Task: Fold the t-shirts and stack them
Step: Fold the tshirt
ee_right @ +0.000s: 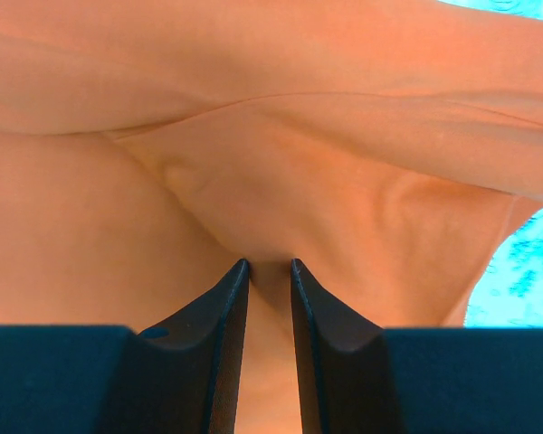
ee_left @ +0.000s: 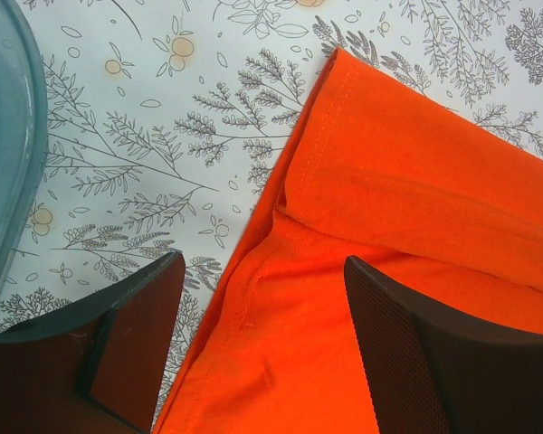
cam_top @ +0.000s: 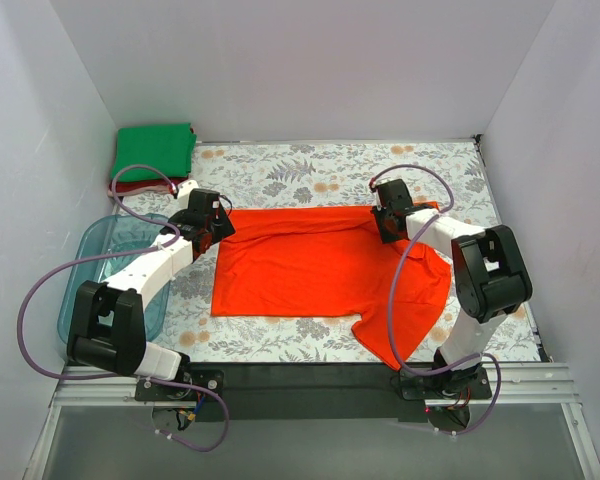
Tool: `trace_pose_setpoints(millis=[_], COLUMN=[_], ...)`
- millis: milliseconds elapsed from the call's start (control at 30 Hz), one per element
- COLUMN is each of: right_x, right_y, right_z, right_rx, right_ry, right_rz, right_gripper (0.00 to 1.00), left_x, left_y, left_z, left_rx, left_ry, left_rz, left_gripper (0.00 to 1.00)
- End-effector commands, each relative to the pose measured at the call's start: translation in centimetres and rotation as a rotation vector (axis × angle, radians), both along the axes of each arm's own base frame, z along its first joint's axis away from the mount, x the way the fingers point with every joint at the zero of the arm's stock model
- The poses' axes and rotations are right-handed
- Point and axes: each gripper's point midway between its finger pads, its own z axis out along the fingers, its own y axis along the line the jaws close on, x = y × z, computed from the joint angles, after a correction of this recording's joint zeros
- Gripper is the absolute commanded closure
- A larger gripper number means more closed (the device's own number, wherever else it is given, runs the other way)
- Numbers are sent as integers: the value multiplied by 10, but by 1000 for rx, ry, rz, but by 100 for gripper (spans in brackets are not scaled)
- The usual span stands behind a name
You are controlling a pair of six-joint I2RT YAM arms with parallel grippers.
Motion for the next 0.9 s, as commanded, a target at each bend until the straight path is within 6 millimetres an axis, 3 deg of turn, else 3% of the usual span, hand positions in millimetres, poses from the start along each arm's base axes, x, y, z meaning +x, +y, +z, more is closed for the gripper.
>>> trace_pose_setpoints(millis=[0, 333, 367, 500, 867], right_x=[17, 27, 29, 38, 84], right_y=[-12, -25, -26, -26, -30], right_z=[15, 24, 25, 28, 50], right_rx=[-93, -188, -195, -218, -317], right_ry=[-53, -82, -85, -96, -156], right_rz=[-15, -22, -22, -20, 30], right_gripper=[69, 74, 81, 94, 89], left_x=[5, 5, 5, 5, 4], left_y=[0, -2, -2, -3, -3], left_z=[13, 10, 10, 10, 5], left_rx=[2, -1, -2, -3, 4], left_ry=[-41, -33, -32, -31, -16], left_rz=[-3, -10, -11, -16, -24], left_gripper=[30, 30, 30, 30, 30])
